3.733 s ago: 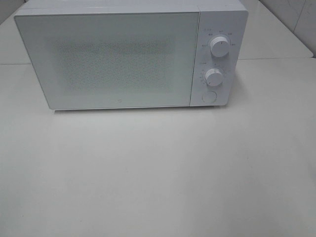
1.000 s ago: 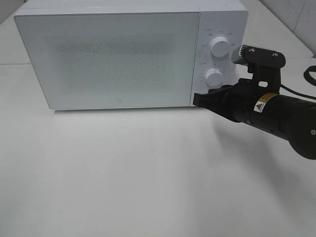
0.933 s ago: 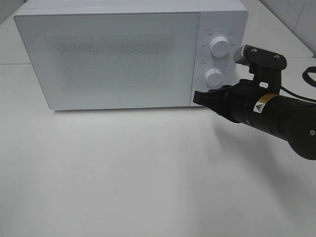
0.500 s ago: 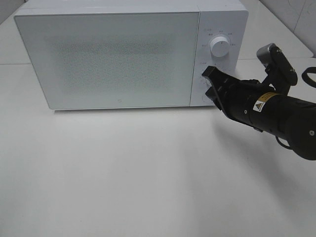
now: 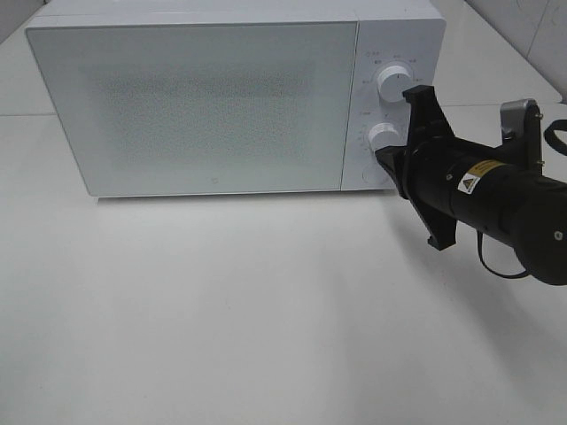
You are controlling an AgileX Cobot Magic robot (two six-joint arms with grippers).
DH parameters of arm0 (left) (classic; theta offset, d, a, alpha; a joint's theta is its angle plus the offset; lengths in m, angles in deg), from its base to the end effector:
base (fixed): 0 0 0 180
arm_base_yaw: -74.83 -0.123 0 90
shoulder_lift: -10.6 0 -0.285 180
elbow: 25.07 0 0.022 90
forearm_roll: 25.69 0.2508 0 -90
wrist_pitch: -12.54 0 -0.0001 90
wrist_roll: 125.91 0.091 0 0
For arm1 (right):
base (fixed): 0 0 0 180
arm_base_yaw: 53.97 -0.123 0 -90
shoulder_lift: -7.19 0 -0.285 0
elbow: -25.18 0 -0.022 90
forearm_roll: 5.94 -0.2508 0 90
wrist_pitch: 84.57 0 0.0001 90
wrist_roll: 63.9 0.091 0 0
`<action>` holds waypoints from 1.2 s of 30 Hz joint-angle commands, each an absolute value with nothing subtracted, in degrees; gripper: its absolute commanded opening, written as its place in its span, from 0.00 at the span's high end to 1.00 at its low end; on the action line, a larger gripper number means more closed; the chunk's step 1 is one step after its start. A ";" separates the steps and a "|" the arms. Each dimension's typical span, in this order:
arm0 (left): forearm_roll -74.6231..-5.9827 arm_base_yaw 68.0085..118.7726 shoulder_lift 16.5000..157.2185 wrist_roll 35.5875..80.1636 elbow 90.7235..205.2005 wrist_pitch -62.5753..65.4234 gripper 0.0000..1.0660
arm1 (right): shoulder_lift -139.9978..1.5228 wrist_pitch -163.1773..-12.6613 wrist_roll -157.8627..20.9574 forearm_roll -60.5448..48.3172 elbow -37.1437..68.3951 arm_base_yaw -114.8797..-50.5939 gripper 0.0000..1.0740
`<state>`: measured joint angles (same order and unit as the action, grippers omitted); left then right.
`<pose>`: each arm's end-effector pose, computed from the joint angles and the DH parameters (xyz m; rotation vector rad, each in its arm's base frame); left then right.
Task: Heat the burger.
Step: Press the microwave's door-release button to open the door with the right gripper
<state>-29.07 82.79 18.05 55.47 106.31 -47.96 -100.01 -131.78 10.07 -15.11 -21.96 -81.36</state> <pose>-0.0061 -0.0039 0.2775 0.1685 2.0291 -0.1427 0.2703 0.1281 0.1514 0.9908 1.7960 1.1417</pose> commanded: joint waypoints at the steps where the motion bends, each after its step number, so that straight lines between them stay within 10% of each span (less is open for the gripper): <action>1: -29.36 82.73 17.59 55.47 106.19 -47.16 1.00 | -99.95 -132.64 10.59 -16.77 -21.73 -81.42 1.00; 36: -29.36 82.73 17.59 55.47 106.19 -47.16 1.00 | -113.24 -124.85 0.96 -26.45 -9.58 -81.42 1.00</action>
<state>-29.07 82.79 18.05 55.47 106.31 -47.96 -112.55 -125.13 2.97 -25.65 -11.13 -81.36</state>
